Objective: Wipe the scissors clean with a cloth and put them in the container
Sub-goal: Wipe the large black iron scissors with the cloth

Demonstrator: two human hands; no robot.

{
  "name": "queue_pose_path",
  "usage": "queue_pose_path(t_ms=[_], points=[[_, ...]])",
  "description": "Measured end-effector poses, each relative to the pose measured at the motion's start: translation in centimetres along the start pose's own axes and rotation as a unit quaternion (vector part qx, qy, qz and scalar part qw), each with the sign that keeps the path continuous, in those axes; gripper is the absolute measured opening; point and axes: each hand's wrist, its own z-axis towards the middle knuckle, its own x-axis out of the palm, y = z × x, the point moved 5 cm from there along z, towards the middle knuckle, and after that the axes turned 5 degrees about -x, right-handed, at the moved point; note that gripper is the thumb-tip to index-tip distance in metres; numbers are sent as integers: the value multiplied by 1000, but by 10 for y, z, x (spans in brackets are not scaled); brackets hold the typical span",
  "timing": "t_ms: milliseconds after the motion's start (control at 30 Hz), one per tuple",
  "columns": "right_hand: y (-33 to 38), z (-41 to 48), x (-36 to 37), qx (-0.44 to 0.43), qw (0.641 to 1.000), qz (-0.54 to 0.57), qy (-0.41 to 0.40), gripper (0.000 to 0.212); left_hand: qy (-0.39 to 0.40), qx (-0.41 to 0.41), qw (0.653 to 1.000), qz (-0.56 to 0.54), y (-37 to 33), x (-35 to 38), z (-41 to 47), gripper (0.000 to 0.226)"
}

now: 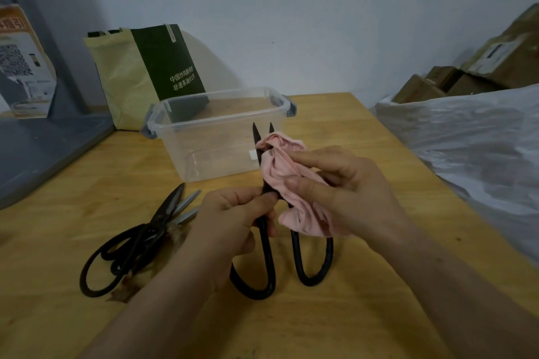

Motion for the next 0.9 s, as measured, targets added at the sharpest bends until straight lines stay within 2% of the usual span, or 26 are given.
queue_pose_path(t_ms=[167,300,400,500,533,600,633,667,700,733,800,900], points=[[-8,3,13,9,1000,16,6,27,-4,50,998,35,0,9,-3,26],[-14,5,14,-10,999,-16,-40,21,-10,127,989,69,-6,13,-8,24],[-13,8,13,-17,992,-97,-75,20,-11,131,989,70,-5,16,-5,24],[-17,11,-13,59,982,-90,-154,19,0,107,993,53,-1,17,-4,30],[-21,12,-23,86,980,-111,-143,17,3,101,994,50,0,17,-5,31],[-34,7,-33,178,960,-218,-4,10,-3,87,995,45,1,15,-6,31],[-39,2,-36,216,931,-286,63,17,-8,81,996,43,2,13,-5,32],[-40,0,-40,224,911,-335,84,23,-12,77,996,39,2,11,-4,32],[-36,1,-44,209,911,-351,62,24,-14,72,997,33,3,9,-3,32],[-28,1,-46,183,927,-327,23,23,-15,68,997,26,2,8,-2,31],[-16,-1,-38,175,969,-174,-21,24,-17,65,998,10,1,6,-2,30],[-17,-10,-1,216,973,0,78,25,-27,76,996,-28,-1,2,-1,31]])
